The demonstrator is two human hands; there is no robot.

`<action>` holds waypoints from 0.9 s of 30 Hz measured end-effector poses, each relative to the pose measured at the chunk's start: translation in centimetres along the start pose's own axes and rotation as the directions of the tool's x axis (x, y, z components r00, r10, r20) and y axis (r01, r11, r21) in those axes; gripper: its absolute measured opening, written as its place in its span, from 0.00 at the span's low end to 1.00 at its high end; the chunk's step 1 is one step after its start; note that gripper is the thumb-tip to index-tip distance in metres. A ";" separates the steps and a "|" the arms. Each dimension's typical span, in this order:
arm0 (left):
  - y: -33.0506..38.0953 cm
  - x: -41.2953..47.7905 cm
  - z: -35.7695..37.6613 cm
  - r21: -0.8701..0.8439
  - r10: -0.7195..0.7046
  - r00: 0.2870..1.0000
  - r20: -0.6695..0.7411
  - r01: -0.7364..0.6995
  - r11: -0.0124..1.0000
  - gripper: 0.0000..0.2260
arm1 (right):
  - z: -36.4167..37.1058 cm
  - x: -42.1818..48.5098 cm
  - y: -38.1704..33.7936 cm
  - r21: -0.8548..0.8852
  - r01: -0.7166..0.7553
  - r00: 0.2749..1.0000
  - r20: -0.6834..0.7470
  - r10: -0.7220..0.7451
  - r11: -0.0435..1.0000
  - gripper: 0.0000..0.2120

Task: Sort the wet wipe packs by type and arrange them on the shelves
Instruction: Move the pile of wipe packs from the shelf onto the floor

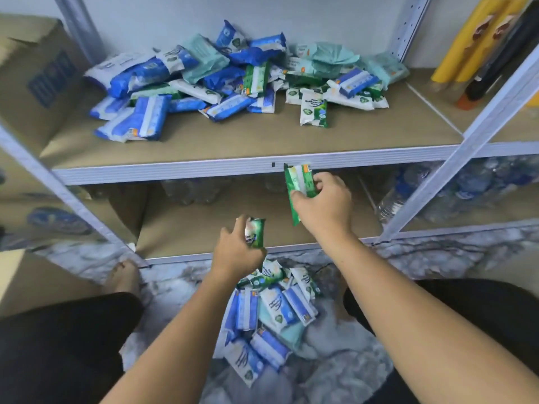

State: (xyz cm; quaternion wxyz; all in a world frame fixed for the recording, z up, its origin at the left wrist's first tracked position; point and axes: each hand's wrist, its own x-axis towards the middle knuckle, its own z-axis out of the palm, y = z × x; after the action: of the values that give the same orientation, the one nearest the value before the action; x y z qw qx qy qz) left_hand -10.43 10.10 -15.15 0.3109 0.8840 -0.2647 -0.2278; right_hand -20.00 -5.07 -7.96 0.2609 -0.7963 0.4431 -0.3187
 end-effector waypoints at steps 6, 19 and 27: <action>-9.7 -0.7 5.3 0.071 -0.244 0.944 0.223 0.234 0.970 0.31 | 7.1 -6.0 6.6 -0.337 -0.090 0.880 0.414 0.233 0.937 0.18; -18.1 -0.1 14.4 0.305 -0.201 0.930 0.309 0.103 0.947 0.35 | 17.0 -17.2 17.5 -0.576 -0.086 0.710 0.537 0.456 0.813 0.26; -18.7 0.7 15.2 0.377 -0.198 0.926 0.322 0.067 0.924 0.38 | 17.7 -16.9 18.8 -0.575 0.000 0.707 0.578 0.407 0.818 0.24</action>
State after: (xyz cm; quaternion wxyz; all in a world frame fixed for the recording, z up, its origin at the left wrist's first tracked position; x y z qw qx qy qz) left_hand -12.43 15.63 -38.50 0.0748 0.8862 -0.2920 -0.3517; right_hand -23.85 3.13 -37.46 0.2064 -0.8392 0.4759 0.1631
